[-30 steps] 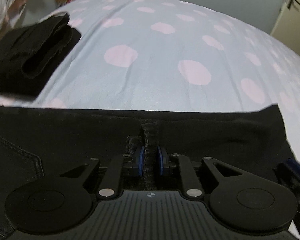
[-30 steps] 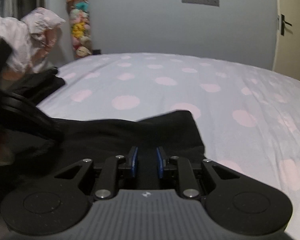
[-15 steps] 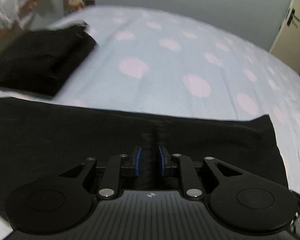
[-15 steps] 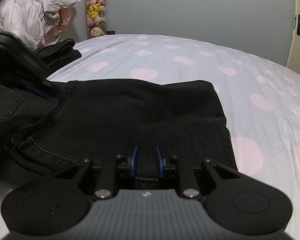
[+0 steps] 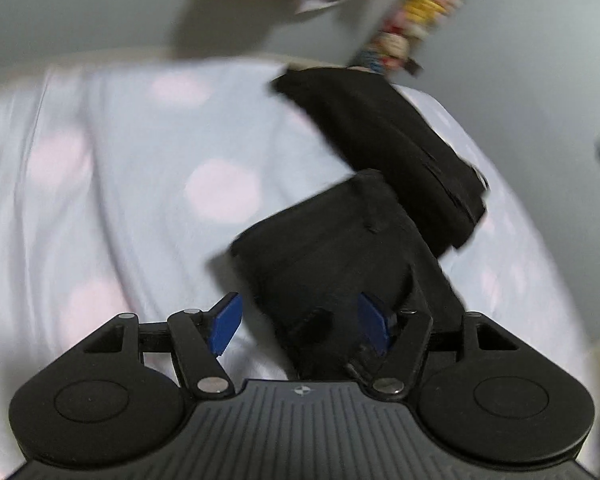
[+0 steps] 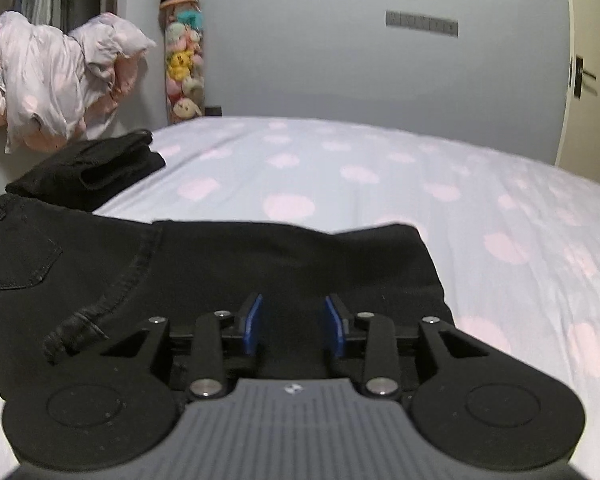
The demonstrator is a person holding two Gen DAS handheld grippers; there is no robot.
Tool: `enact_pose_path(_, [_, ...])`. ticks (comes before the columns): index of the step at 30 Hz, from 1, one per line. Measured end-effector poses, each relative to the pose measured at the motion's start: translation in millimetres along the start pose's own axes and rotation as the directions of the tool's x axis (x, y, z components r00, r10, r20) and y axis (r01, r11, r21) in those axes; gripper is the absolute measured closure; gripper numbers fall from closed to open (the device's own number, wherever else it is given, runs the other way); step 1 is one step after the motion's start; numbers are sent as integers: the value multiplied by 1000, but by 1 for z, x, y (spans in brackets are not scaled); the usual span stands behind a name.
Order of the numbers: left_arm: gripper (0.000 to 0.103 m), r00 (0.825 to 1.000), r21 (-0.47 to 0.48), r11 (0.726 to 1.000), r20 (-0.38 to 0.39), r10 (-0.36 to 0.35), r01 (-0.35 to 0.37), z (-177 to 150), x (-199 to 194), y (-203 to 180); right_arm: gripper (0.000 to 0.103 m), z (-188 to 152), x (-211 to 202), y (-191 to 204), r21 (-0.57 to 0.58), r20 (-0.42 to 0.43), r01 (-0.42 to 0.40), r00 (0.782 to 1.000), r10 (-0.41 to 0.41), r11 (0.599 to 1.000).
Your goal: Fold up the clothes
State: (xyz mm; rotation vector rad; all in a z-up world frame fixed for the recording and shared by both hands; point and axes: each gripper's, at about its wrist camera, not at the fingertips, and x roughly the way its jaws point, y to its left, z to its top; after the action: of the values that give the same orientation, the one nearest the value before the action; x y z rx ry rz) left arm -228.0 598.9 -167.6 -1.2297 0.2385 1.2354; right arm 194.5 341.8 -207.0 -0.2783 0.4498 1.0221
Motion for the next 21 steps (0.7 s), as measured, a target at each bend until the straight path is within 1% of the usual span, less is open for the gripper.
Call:
enact_pose_path(2, [28,999,-90,995,-12,-41,40,3,12,14,65,0,-2,3,-7,23,-5,1000,5,1000])
enact_pose_path(4, [28,998,-133,989,-16,-67,65,5,24,21,65,-1,-3,6,-14,39,-10,999,10,1000])
enact_pose_path(6, [27,998,-146,987,-14,-68,65,3,35,24,65,-2,-2,7,-20,47,-17,999,18,1000])
enact_pose_path(7, [26,998,-152,987,-11,-55,52,3,39,25,64,-3,-1,7,-21,46,-20,999,21,1000])
enact_pose_path(10, [28,998,-166,984,-9,-58,56,6,50,25,64,-6,5,7,-26,29,-20,999,20,999])
enact_pose_path(12, [48,999,-169,984,-5,-50,48,6,55,23,64,-8,12,4,-22,6,-14,1000,14,1000])
enact_pose_path(13, [50,999,-171,984,-3,-44,43,7,58,21,64,-9,15,2,-14,-9,-13,1000,12,1000])
enact_pose_path(15, [66,999,-143,989,10,-33,34,7,54,16,64,-10,21,-5,23,-45,-10,999,11,1000])
enact_pose_path(16, [70,999,-111,993,17,-30,32,8,49,11,64,-10,23,-9,48,-60,-11,998,13,999])
enact_pose_path(18, [75,999,-16,1000,37,-23,23,10,35,-5,64,-10,25,-14,78,-66,-15,998,20,997])
enact_pose_path(21, [77,996,74,996,69,-57,52,15,7,-32,64,-8,23,-16,86,-65,-2,998,7,996])
